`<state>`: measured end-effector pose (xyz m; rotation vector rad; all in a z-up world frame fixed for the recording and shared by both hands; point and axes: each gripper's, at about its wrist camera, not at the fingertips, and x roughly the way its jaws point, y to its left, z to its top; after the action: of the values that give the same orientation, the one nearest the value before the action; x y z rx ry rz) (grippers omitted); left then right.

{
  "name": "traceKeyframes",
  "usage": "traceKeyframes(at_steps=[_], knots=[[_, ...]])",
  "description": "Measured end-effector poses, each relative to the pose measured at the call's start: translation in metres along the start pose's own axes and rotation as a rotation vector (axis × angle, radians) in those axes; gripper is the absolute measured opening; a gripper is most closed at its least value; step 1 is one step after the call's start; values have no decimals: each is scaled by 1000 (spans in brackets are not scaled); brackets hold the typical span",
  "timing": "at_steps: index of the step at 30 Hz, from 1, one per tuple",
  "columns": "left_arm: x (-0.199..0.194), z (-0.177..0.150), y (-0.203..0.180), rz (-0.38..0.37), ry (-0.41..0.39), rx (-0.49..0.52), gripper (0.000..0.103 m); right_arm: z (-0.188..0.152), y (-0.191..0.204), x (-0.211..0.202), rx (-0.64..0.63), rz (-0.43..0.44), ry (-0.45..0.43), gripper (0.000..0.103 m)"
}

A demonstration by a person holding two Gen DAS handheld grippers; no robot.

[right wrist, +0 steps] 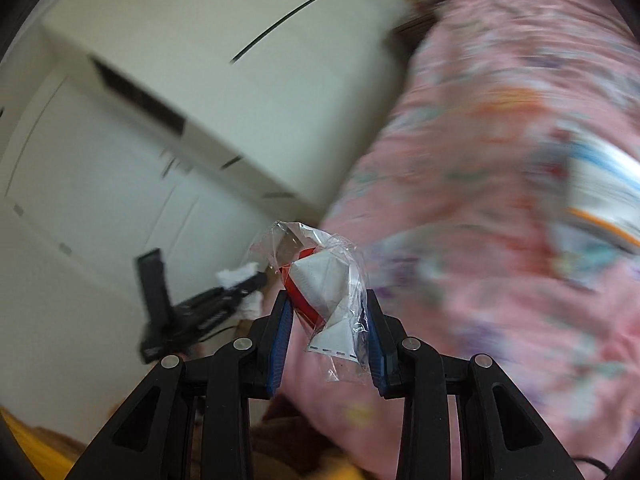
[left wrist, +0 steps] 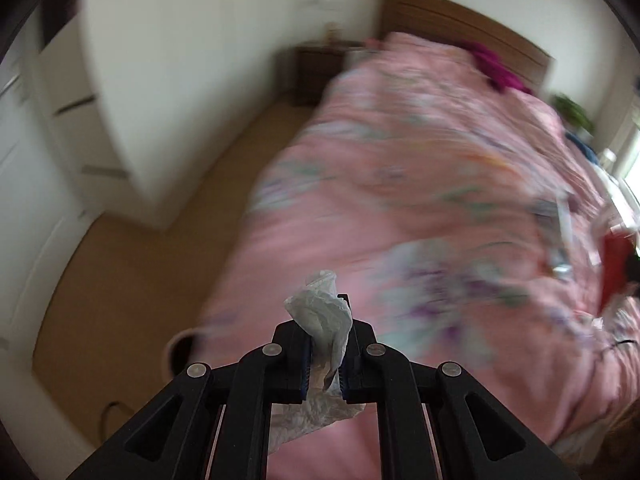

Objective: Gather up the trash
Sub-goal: 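Carry both items to the pink bin and open the left tool over it, then open the right tool over the pink bin to drop the wrapper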

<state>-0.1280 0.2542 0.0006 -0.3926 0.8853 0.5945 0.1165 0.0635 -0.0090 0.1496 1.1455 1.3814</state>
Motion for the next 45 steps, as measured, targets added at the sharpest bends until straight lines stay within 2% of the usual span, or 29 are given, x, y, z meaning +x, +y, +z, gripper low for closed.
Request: traceKeyframes(at_steps=[1, 4, 7, 10, 12, 15, 18, 22, 25, 27, 28, 29, 31, 34, 39, 41, 44, 45], knots=[[2, -3, 13, 13, 1, -19, 11, 3, 13, 15, -19, 10, 19, 34], [12, -20, 85, 77, 13, -109, 11, 9, 53, 62, -75, 30, 73, 34], [35, -37, 144, 112, 56, -180, 11, 10, 86, 109, -108, 45, 132, 34], [67, -56, 197, 96, 123, -236, 11, 6, 108, 147, -122, 45, 177, 34], [93, -66, 217, 64, 169, -260, 11, 3, 116, 167, -124, 38, 204, 34], [135, -75, 232, -1, 214, -277, 11, -4, 120, 194, -114, 19, 246, 34], [173, -79, 232, -30, 255, -274, 11, -7, 120, 216, -87, 1, 272, 34], [224, -91, 246, -34, 311, -312, 11, -10, 122, 231, -79, -37, 283, 34], [240, -104, 258, 5, 341, -317, 12, -10, 121, 236, -76, -63, 290, 34], [250, -107, 262, 37, 363, -306, 19, -10, 120, 240, -70, -69, 294, 34], [251, -108, 266, 44, 369, -301, 39, -10, 120, 243, -66, -68, 299, 34], [251, -110, 265, 47, 369, -297, 71, -11, 120, 246, -64, -66, 302, 34], [245, -112, 267, 21, 325, -310, 102, -12, 121, 253, -62, -64, 312, 34], [242, -117, 272, -4, 294, -338, 103, -14, 125, 264, -75, -63, 330, 34], [226, -120, 279, 65, 260, -359, 103, -14, 142, 300, -133, -66, 409, 37], [201, -127, 282, 128, 220, -359, 103, -13, 151, 331, -169, -86, 480, 37], [174, -135, 291, 243, 207, -367, 103, -15, 160, 381, -181, -76, 576, 37], [168, -137, 294, 261, 205, -371, 103, -17, 162, 396, -183, -73, 608, 37]])
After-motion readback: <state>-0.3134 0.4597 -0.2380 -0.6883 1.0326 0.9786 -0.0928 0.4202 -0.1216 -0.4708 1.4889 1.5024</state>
